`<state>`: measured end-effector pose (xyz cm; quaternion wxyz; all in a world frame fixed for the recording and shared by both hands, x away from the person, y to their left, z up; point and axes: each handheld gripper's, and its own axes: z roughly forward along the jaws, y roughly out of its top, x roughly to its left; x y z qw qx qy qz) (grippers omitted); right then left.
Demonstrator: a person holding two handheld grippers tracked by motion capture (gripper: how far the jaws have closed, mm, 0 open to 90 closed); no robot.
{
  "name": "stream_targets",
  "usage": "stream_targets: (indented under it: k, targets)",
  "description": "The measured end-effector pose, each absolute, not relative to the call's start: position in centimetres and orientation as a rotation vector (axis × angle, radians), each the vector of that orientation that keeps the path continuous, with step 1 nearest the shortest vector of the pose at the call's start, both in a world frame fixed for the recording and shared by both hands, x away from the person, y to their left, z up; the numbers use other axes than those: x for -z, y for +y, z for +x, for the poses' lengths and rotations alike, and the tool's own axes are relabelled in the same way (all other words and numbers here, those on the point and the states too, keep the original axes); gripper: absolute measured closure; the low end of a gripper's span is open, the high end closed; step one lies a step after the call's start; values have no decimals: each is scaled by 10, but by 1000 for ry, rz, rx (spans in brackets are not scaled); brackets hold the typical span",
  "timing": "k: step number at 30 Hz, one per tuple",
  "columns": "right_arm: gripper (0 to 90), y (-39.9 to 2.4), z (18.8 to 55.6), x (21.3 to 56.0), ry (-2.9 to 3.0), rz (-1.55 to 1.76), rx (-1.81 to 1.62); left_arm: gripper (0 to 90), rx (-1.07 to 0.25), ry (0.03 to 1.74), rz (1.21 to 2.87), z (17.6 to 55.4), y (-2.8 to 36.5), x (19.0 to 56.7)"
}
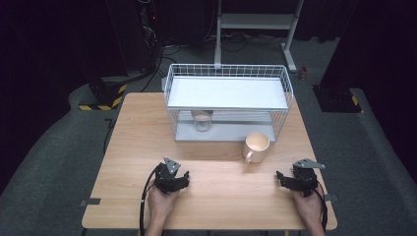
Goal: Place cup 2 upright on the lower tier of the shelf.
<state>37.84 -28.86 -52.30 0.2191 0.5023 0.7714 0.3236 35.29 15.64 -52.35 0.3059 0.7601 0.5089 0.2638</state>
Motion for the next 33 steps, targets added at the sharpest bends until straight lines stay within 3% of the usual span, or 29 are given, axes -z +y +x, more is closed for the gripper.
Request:
stream_targets:
  k: [6,9,24,33]
  targets:
    - [248,-289,379,523,2138,1387,-895,276,-689,1343,1990,354,156,526]
    - [164,-288,380,524,2101,1440,-860,270,-636,1366,1950,356,159,528]
    - [144,-280,365,512,2118,1377,-1065,227,-624,1385,1949,356,161,528]
    - [109,-263,374,492,2106,1286,-1194,225,-622,1382,1953,356,161,528]
